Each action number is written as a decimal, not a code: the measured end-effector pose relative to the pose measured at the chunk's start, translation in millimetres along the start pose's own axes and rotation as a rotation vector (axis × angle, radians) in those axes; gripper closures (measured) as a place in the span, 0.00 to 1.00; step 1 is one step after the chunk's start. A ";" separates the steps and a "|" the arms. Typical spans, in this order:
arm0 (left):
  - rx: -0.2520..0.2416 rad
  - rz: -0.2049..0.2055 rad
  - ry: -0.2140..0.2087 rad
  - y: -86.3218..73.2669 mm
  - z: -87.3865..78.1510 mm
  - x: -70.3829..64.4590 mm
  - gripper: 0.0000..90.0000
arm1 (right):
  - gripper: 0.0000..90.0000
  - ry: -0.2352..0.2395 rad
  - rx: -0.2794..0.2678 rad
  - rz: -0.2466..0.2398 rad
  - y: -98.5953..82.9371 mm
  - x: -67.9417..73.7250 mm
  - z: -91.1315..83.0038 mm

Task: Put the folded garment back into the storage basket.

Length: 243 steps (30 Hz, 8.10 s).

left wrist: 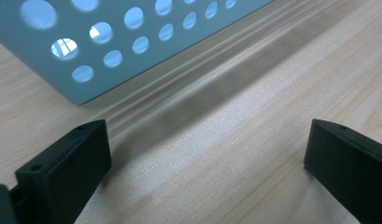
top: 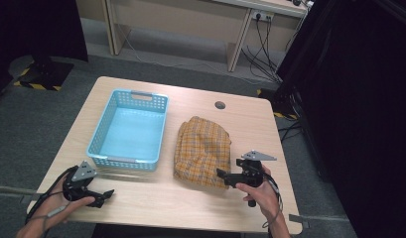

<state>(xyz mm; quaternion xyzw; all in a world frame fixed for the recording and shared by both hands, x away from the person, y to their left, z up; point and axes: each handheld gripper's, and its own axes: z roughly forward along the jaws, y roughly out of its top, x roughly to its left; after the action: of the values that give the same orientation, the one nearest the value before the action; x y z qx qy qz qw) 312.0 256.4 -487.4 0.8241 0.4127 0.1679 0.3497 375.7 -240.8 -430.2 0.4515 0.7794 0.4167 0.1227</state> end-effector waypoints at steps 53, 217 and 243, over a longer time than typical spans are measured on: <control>0.002 0.001 0.000 0.2 0.0 0.1 0.00 | 0.29 0.135 0.057 0.118 46.0 -14.2 65.4; 0.004 0.014 -0.013 0.8 0.5 0.1 0.00 | 0.74 0.290 0.034 0.118 209.5 175.0 166.1; 0.003 0.015 -0.015 0.5 0.3 -0.1 0.00 | 0.57 0.242 0.138 0.129 197.0 174.5 198.2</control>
<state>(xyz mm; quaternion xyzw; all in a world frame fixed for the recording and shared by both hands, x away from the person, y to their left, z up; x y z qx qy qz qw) 312.5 255.9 -487.3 0.8290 0.4039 0.1638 0.3504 508.6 54.9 -371.5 0.4547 0.7846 0.4203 -0.0305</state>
